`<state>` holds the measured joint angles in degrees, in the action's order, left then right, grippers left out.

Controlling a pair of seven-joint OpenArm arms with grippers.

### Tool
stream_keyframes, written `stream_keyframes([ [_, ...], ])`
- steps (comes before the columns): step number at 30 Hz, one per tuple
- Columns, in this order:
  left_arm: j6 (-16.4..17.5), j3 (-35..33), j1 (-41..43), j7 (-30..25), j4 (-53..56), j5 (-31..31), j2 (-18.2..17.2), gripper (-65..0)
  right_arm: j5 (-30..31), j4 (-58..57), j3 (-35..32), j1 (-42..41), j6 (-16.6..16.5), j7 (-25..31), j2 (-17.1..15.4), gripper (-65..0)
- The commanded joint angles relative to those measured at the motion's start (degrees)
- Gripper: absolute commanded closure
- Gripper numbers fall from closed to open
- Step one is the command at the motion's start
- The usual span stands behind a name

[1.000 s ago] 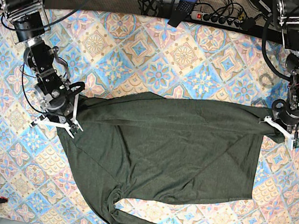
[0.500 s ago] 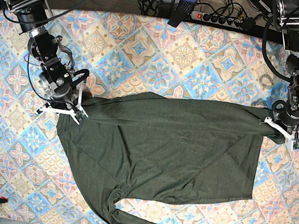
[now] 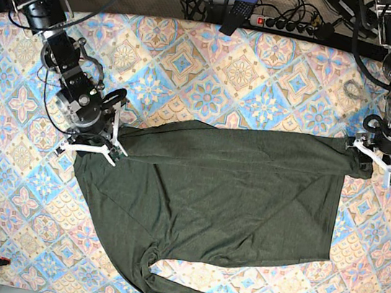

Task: Fold the T-shirt properly
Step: 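Pull the held shirt edges apart with both grippers to stretch it, then lower both held edges onto the table and open the grippers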

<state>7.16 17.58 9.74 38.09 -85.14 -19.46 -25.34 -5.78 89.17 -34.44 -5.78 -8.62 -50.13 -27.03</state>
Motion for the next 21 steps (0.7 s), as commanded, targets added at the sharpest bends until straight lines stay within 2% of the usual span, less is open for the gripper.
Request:
stream_keyframes([
  [1,-0.34,2.06,0.94,-1.29,-2.37,-0.01,-1.07,-35.9,-0.06,1.96,0.55,0.11,0.4,-0.55,-0.97,-25.1],
  [3,-0.34,3.21,2.44,-1.29,-4.13,-0.36,-0.55,-36.1,0.29,3.45,1.07,1.61,0.4,-1.17,-0.89,-25.1],
  [5,-0.26,3.47,3.41,-1.29,-5.27,-1.86,0.33,-36.1,0.37,4.42,4.85,4.15,0.4,-1.17,-0.62,-25.1],
  [9,-0.26,3.47,4.55,-1.03,-5.63,-4.05,0.6,-36.1,5.39,7.05,17.16,8.55,0.31,-1.08,4.83,-25.1],
  [11,-0.26,3.38,4.81,0.46,-5.63,-5.2,0.68,-36.1,10.22,8.2,23.75,10.57,0.23,-1.17,7.11,-25.1],
  [13,-0.26,3.12,4.99,1.08,-5.54,-6.51,0.68,-36.1,15.85,8.81,27.53,11.72,0.23,-1.17,8.26,-25.1],
  [18,-0.26,3.03,4.81,1.25,-5.45,-7.57,2.79,-36.1,31.23,8.29,30.44,12.07,0.23,-0.99,8.7,-25.2],
  [21,-0.26,2.33,4.81,1.34,-5.45,-7.75,4.11,-36.1,37.65,7.93,32.11,12.07,0.23,-0.99,8.87,-25.3],
])
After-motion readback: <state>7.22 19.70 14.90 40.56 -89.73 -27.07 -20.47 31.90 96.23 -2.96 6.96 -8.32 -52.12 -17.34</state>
